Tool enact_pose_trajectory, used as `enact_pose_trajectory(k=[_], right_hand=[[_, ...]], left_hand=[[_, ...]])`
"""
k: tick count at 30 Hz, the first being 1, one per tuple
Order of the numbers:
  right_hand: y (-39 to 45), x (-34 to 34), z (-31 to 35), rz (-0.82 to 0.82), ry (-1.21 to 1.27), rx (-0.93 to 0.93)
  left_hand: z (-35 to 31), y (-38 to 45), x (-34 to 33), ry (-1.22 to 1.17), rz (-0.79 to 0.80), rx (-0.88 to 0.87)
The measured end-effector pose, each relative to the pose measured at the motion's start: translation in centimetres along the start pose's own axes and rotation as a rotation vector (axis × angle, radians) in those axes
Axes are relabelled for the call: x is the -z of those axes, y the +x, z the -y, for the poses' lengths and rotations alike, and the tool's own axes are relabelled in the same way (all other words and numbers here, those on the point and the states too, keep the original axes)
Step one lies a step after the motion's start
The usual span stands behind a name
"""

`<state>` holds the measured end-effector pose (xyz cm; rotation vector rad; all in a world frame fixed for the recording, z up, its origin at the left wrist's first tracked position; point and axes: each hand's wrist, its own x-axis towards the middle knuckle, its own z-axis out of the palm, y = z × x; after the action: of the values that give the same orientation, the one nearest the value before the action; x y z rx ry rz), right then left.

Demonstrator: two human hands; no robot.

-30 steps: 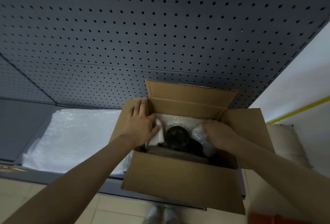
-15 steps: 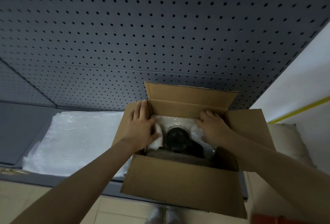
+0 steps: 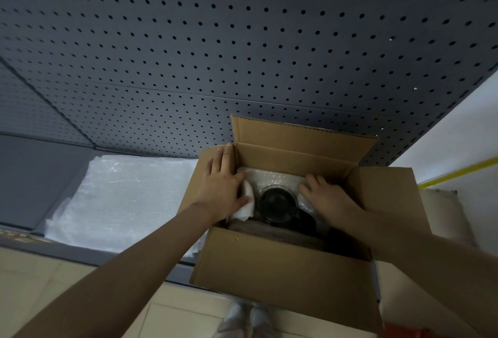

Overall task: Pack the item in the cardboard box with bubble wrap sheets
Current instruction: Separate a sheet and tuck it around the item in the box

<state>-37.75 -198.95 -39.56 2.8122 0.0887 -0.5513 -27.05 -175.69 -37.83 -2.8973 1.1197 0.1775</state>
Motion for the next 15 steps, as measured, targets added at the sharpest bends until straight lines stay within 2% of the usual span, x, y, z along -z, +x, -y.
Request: enact_pose_trajectory(k=[6, 15], right_hand=[[1.2, -1.1, 1.4, 0.045, -0.031, -0.09], [0.4, 1.0, 0.8, -0.022, -0.046, -0.05]], left_hand=[[-0.1, -0.3, -0.1, 0.025, 0.019, 0.023], [-0.1, -0.3, -0.3, -0.009, 0.006, 0.033]])
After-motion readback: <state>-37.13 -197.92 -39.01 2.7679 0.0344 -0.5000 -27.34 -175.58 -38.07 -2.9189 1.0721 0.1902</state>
